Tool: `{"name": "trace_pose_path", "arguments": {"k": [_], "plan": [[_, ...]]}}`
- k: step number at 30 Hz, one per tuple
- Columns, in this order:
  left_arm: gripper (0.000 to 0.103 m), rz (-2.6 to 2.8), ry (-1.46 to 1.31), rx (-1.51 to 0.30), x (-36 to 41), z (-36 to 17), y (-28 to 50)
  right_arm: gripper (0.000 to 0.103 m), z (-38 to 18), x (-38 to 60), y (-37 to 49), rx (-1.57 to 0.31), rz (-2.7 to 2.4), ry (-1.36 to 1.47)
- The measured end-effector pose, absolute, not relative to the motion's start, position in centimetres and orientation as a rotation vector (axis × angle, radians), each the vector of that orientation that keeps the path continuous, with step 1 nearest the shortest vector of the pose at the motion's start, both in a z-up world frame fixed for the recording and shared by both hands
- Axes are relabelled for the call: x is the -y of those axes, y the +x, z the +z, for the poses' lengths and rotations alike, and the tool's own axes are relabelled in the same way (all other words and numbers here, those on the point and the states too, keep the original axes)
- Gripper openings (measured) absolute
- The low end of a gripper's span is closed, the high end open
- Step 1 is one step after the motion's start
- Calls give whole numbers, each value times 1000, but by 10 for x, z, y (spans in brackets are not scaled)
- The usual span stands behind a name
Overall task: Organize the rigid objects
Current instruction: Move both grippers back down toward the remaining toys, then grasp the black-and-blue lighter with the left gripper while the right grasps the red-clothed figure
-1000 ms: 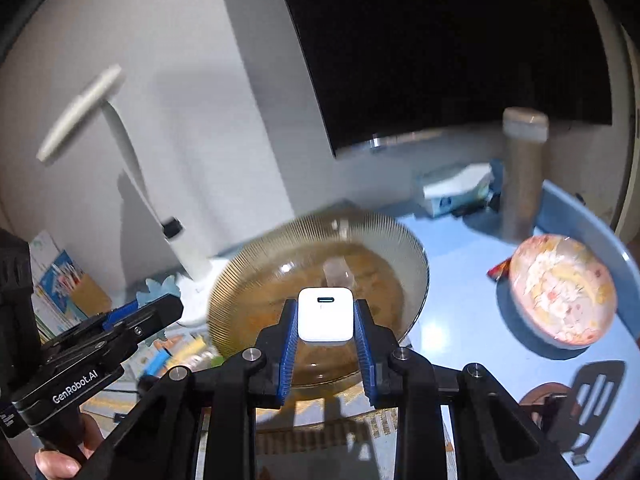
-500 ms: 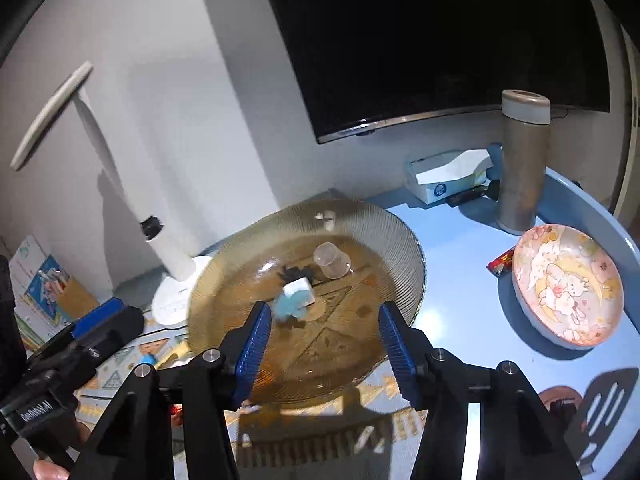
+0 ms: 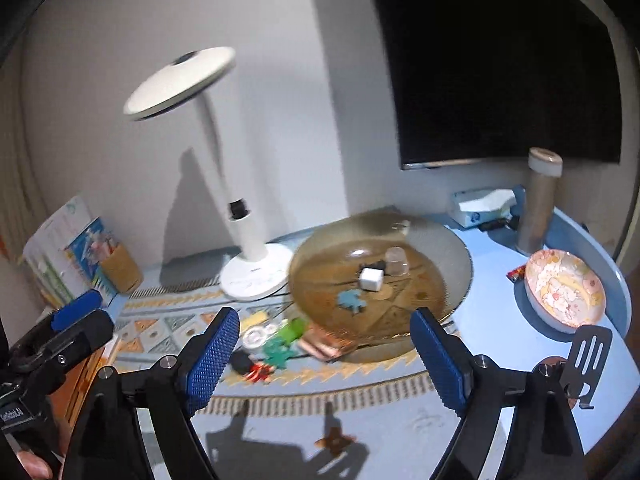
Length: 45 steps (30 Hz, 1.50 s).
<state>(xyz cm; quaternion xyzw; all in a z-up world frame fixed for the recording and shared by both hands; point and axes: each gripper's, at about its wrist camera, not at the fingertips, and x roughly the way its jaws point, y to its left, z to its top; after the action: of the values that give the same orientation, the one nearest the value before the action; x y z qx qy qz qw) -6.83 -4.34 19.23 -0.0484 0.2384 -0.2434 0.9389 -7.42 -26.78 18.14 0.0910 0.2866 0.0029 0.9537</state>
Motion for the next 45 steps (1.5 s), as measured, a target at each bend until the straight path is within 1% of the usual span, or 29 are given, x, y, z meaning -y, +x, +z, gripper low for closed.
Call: {"name": "trace_pose_path", "arguments": {"k": [4, 9, 11, 15, 18, 23, 30, 33, 34, 36, 37, 43, 44, 45], "plan": [[102, -421, -164, -497, -4, 181, -84, 86, 174, 240, -90, -586, 30, 130], [102, -331, -224, -512, -58, 167, -96, 87, 153, 224, -94, -622, 65, 156], [102, -299, -219, -534, -71, 155, -96, 87, 142, 219, -94, -639, 70, 172], [102, -223, -202, -656, -90, 117, -83, 87, 111, 212, -86, -708, 74, 207], [102, -194, -138, -776, -89, 83, -66, 87, 88, 208, -77, -767, 87, 235], [102, -261, -45, -877, -68, 47, -36, 87, 68, 199, -60, -841, 107, 219], [102, -381, 174, -936, -34, 29, 0, 87, 56, 183, -27, -879, 130, 124], [102, -433, 224, -951, -24, 22, 13, 86, 44, 180, -2, -922, 163, 119], [102, -445, 230, -958, -23, 21, 15, 86, 41, 179, 5, -937, 163, 113], [101, -468, 232, -964, -20, 18, 18, 77, 33, 175, 21, -953, 185, 108], [98, -497, 220, -966, -19, 18, 18, 75, 31, 173, 26, -957, 193, 107], [95, -639, 177, -985, -7, 20, 3, 74, 19, 159, 48, -945, 178, 93], [91, -681, 157, -994, -5, 21, -4, 67, 18, 155, 47, -947, 188, 85], [90, -708, 143, -998, -4, 22, -9, 63, 18, 150, 46, -960, 229, 90]]}}
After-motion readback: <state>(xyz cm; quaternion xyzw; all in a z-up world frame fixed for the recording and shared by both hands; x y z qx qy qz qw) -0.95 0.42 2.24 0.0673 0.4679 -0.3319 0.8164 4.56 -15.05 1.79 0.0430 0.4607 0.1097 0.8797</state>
